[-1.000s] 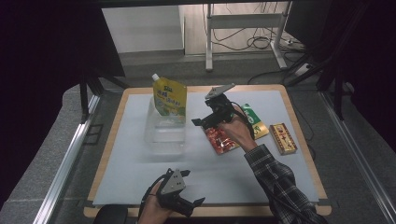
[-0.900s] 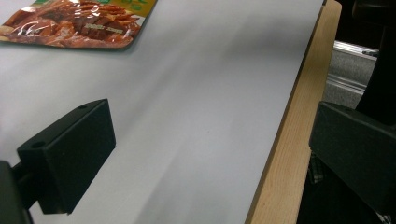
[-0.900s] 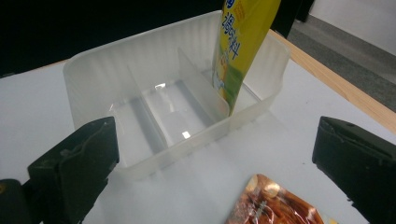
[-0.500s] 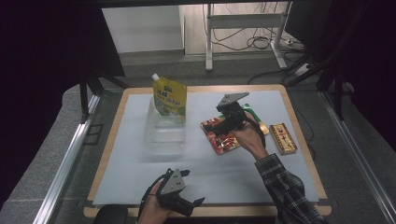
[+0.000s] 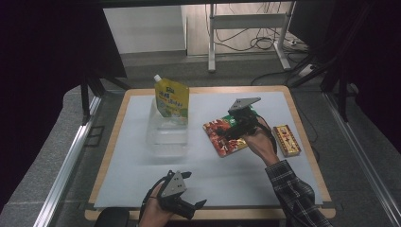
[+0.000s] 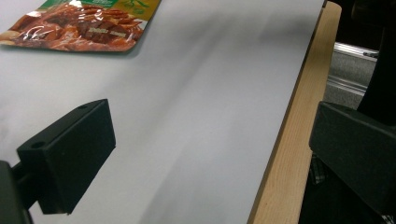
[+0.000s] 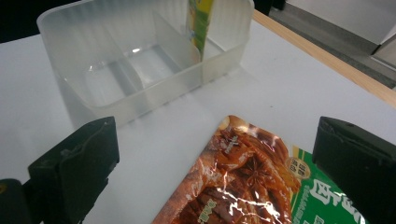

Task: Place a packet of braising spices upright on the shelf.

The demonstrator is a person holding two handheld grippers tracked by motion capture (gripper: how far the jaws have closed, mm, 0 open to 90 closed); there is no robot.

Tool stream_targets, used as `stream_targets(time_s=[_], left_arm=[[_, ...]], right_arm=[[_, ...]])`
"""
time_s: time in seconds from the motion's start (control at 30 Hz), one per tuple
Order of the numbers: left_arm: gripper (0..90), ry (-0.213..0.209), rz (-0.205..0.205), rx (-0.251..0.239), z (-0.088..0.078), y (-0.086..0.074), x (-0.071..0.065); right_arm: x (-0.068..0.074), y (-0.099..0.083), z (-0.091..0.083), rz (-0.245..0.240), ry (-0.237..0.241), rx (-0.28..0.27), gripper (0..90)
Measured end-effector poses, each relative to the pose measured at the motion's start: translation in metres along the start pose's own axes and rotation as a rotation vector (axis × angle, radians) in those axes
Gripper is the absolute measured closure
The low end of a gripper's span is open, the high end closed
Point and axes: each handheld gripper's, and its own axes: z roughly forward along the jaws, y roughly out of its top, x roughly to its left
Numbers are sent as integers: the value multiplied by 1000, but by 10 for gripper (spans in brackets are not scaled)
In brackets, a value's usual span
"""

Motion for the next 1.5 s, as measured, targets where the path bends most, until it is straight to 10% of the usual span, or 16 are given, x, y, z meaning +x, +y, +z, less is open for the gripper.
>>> stream_targets(time_s=[1.5], left_arm=[[2, -10, 29, 4, 1, 0, -3]], right_arm=[[-112, -97, -17, 296, -163, 132, 25]])
